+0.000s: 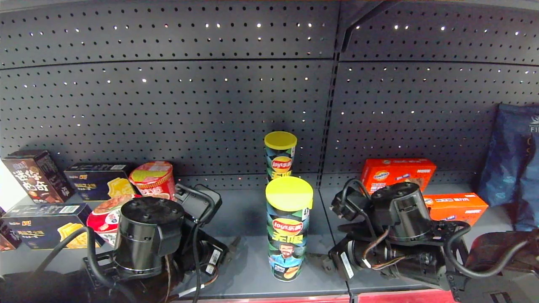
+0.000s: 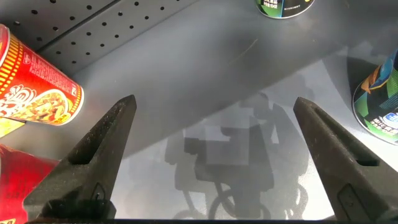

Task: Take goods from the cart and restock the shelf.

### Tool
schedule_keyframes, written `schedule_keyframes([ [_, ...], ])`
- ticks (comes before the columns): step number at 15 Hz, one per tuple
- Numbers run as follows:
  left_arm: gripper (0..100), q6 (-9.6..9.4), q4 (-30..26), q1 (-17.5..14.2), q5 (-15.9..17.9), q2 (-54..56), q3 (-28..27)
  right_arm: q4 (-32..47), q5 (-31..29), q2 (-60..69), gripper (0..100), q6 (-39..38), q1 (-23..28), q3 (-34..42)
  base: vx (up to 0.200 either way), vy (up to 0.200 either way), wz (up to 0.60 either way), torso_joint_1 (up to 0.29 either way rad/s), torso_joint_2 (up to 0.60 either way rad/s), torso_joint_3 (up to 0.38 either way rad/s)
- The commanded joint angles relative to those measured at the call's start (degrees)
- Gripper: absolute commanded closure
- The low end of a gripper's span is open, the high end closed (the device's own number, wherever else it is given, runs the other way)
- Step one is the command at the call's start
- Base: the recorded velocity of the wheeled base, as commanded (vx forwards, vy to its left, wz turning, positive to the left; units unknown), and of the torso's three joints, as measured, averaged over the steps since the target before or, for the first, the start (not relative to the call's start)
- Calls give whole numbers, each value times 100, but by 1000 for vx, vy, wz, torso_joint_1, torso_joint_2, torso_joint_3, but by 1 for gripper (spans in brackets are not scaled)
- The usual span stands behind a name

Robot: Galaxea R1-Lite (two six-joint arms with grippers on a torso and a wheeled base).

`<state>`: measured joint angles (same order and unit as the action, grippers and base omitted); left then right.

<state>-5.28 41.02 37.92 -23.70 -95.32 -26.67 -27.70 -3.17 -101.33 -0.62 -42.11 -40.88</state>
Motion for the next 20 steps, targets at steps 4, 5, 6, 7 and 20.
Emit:
schedule_keyframes([
  [4, 0, 1, 2, 4, -3, -4, 4, -78, 1, -89, 0, 9, 36, -131, 0, 0, 0, 0, 0, 0],
  [5, 0, 1, 2, 4, -3, -4, 13, -78, 1, -89, 0, 9, 36, -149, 0, 0, 0, 0, 0, 0],
  [6, 0, 1, 2, 4, -3, -4, 13, -78, 1, -106, 0, 9, 36, -149, 0, 0, 0, 0, 0, 0],
  [7, 0, 1, 2, 4, -3, -4, 13, -78, 1, -150, 0, 9, 36, -158, 0, 0, 0, 0, 0, 0],
  [20, 0, 9, -6, -22, -21, 409, 154, -69, -70, 816, 0, -70, 229, 247, 0, 0, 0, 0, 0, 0],
])
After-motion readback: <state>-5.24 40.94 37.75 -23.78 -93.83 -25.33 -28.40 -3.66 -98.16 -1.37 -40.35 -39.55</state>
